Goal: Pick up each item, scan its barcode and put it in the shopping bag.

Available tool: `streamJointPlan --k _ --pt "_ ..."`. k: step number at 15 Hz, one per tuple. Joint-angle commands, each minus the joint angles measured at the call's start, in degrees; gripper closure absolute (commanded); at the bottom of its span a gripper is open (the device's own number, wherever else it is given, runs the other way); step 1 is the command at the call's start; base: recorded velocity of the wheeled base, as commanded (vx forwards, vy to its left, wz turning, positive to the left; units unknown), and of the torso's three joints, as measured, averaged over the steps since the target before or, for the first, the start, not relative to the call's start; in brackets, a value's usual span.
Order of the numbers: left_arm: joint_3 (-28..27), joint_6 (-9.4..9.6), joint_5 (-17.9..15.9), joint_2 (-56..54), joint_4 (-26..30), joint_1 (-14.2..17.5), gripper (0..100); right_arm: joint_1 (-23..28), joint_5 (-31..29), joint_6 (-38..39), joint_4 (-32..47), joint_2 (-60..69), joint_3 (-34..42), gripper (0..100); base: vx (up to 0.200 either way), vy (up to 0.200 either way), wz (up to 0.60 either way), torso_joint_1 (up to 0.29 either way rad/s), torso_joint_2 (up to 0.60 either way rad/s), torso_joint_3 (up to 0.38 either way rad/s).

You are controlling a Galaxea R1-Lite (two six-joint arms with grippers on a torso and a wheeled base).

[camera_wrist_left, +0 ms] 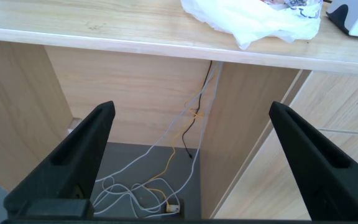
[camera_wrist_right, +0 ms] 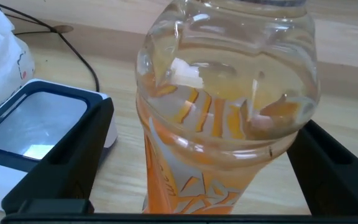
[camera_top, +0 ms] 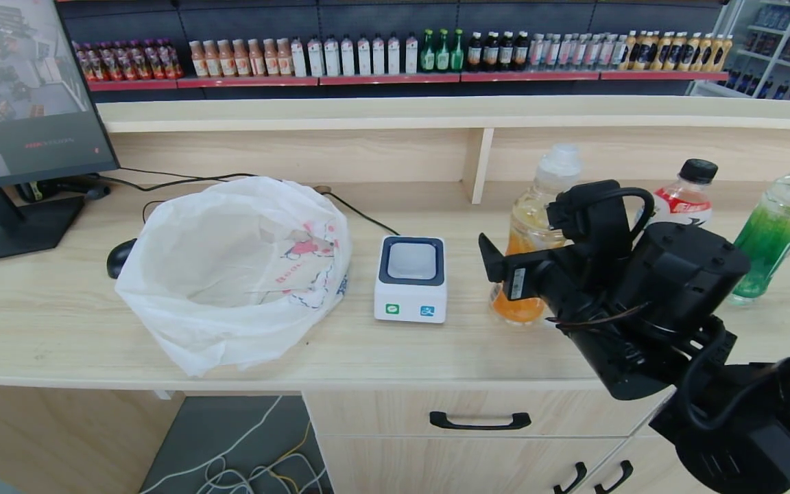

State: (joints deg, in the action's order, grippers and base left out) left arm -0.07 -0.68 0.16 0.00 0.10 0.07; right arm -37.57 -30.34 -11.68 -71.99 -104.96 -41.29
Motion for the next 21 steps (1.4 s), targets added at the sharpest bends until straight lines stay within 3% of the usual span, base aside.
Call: streamJointPlan --k 1,3,4,21 --pt "-0.01 -0.02 0.02 0.00 -0.01 0.01 0 0.13 0.02 -0.01 -0.08 -0.51 -0.37 0 0.000 0.000 0.00 0.000 0.00 0.000" --pt "0.07 -0.02 0.02 0.00 -0.01 0.01 0 0.13 0.20 -0.01 -0.08 -0.51 -0.63 0 0.000 0.000 0.00 0.000 0.00 0.000" --pt "-0.01 -0.02 0.02 0.00 -0.01 0.01 0 0.13 0.81 -0.10 -0.08 -0.60 -0.72 100 0.000 0.000 0.00 0.000 0.00 0.000" --pt "-0.01 -0.02 0.02 0.00 -0.01 0.01 0 -0.40 1.78 -0.01 -1.05 5.12 -2.39 100 0.000 0.000 0.00 0.000 0.00 0.000"
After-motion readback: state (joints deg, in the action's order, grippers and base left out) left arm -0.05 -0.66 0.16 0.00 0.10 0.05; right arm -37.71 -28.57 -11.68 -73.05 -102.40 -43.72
